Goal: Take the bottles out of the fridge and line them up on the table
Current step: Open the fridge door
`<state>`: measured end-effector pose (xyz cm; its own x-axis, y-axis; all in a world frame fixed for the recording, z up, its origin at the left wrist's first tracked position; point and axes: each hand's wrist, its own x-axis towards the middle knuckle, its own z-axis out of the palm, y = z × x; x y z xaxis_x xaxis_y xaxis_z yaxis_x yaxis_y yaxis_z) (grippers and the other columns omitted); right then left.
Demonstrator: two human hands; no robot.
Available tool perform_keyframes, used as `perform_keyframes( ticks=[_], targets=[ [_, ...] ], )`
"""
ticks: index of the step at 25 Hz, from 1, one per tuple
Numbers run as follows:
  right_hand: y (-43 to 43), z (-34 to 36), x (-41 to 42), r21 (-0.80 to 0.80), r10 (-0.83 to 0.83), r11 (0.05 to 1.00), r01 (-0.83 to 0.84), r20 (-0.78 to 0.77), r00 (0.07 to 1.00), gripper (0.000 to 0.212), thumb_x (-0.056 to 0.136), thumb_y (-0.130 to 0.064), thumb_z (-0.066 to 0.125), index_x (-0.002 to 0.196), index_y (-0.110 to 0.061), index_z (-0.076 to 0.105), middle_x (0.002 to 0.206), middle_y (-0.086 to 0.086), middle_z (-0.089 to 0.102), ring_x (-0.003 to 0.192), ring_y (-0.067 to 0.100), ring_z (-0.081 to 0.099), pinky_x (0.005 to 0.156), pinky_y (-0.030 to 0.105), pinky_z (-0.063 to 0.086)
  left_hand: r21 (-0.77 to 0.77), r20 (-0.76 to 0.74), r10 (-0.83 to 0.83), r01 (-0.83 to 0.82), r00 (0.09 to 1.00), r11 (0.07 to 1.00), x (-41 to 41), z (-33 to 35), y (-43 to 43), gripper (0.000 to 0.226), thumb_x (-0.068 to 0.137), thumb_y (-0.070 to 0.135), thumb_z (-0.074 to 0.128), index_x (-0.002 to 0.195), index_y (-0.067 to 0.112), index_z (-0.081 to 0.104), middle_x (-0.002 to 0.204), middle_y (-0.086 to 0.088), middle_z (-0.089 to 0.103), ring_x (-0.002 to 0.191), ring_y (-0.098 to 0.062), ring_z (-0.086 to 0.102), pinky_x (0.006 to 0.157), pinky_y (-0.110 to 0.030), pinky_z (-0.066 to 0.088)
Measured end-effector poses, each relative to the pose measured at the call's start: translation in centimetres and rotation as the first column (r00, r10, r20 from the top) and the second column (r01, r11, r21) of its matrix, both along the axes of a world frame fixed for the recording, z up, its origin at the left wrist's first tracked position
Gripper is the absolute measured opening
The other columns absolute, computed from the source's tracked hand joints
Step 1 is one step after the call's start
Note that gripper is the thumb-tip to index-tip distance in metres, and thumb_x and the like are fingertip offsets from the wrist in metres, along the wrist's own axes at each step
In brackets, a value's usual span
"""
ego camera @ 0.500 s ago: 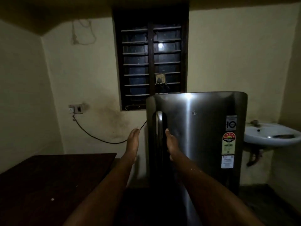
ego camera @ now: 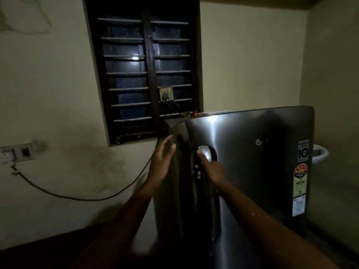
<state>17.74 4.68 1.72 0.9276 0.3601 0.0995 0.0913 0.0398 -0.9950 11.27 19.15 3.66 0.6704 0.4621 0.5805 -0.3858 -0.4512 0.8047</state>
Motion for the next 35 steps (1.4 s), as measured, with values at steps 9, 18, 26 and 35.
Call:
perform_keyframes(
  ticks=[9,18,26,35],
  targets=[
    [2.5,-1.2,1.6,0.083,-0.284,0.955,0.285,-0.024,0.959,0.053,0.075,-0.053,0.065,0.051,-0.006,0.063,0.039,0.005,0.056,0.039,0.017,0.052,0.049,0.025,0.043,0.142,0.134,-0.142,0.123,0.981,0.982,10.6,0.7,5.7,0.066,0.075,0.077,0.033,0.121,0.032,0.043,0.14,-0.012,0.043,0.134,-0.023,0.037,0.115,-0.04,0.026],
    [3.0,0.0,-0.6,0.062,-0.413,0.908,0.415,-0.037,0.91,0.046,0.073,-0.052,0.068,0.053,-0.011,0.064,0.045,0.007,0.056,0.043,0.017,0.052,0.049,0.025,0.043,0.137,0.182,-0.158,0.134,0.97,0.981,10.9,0.4,5.7,0.091,0.073,0.081,0.021,0.118,0.008,0.05,0.128,-0.02,0.05,0.127,-0.034,0.041,0.113,-0.046,0.027],
    [2.6,0.0,-0.9,0.034,-0.411,0.91,0.414,-0.061,0.909,0.058,0.067,-0.059,0.068,0.045,-0.006,0.057,0.049,0.012,0.055,0.04,0.017,0.051,0.047,0.025,0.043,0.168,0.219,-0.214,0.179,0.952,0.969,11.6,0.3,6.4,0.089,0.071,0.083,0.021,0.119,0.013,0.047,0.125,-0.018,0.051,0.123,-0.031,0.044,0.11,-0.042,0.03],
    [-1.3,0.4,-3.9,0.066,-0.398,0.914,0.401,-0.054,0.916,0.063,0.064,-0.062,0.067,0.072,0.001,0.066,0.068,0.024,0.062,0.058,0.029,0.063,0.057,0.032,0.052,0.23,-0.009,-0.25,0.245,0.968,0.942,7.4,1.7,5.8,0.12,0.051,0.096,0.019,0.138,0.015,0.036,0.152,-0.003,0.026,0.136,-0.007,0.02,0.107,-0.024,0.019]
  ],
)
